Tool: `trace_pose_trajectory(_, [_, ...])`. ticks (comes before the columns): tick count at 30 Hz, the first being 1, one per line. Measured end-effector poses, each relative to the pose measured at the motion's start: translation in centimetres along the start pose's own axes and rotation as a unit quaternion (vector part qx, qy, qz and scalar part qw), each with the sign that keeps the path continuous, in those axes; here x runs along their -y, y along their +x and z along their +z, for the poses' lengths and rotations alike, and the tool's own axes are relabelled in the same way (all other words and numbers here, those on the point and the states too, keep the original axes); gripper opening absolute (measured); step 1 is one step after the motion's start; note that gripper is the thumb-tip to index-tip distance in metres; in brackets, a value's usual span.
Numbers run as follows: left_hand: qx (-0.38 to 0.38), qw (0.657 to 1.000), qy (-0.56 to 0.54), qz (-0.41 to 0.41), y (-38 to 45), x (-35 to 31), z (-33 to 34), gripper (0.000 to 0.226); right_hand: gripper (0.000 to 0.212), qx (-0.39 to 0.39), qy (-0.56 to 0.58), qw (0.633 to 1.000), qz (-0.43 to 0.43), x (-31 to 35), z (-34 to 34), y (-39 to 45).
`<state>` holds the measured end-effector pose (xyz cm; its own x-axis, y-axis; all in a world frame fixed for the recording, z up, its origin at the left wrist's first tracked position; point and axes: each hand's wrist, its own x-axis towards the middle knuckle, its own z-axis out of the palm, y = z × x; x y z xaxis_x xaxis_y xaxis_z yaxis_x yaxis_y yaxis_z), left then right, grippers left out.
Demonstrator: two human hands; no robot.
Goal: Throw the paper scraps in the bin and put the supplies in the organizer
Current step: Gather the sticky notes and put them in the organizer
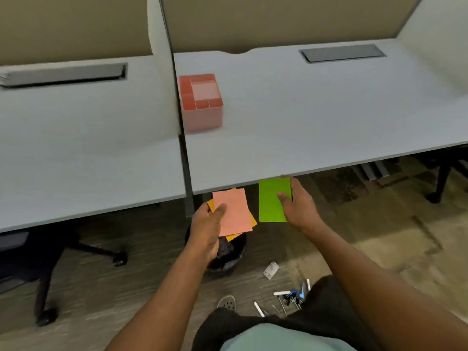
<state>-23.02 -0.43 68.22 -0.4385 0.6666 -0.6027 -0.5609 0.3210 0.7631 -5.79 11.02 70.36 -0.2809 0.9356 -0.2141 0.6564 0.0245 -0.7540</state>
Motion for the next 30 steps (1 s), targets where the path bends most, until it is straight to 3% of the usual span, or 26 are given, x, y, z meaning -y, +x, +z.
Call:
trace_pose_trajectory(7, [-0.021, 0.999, -0.027, 0.017, 0.5, -6.1, -0.1, 0.014, 0.055, -0.01, 0.038, 0.999, -0.03, 4.7, -0.8, 2.1])
trace_pose_trajectory(14, [-0.058, 0.996, -0.06, 0.012, 3.0, -10.5, 0.7, 0.014, 0.034, -0.053, 0.096, 0.994, -0.017, 8.5, 0.2, 7.5])
trace_pose_trajectory(20, [-0.088, 0.991, -0.099, 0.007, 7.7, -13.9, 2.7, 0.02, 0.033, -0.009, 0.198, 0.98, -0.025, 11.2, 0.8, 14.1])
trace_pose_trajectory(24, [-0.133, 0.989, -0.05, 0.036, 10.7, -15.3, 4.7, 0.02, 0.036, 0.016, 0.257, 0.966, -0.026, 12.5, -0.1, 19.1])
trace_pose_trajectory(27, [-0.178, 0.982, -0.005, 0.056, 12.9, -16.0, 6.2, 0.022, 0.033, 0.048, 0.335, 0.941, 0.017, 12.7, -0.5, 23.1])
trace_pose_trajectory(30, [-0.173, 0.983, -0.019, 0.049, 14.6, -16.6, 8.1, 0.025, 0.026, 0.124, 0.367, 0.918, 0.08, 11.8, 0.2, 26.1])
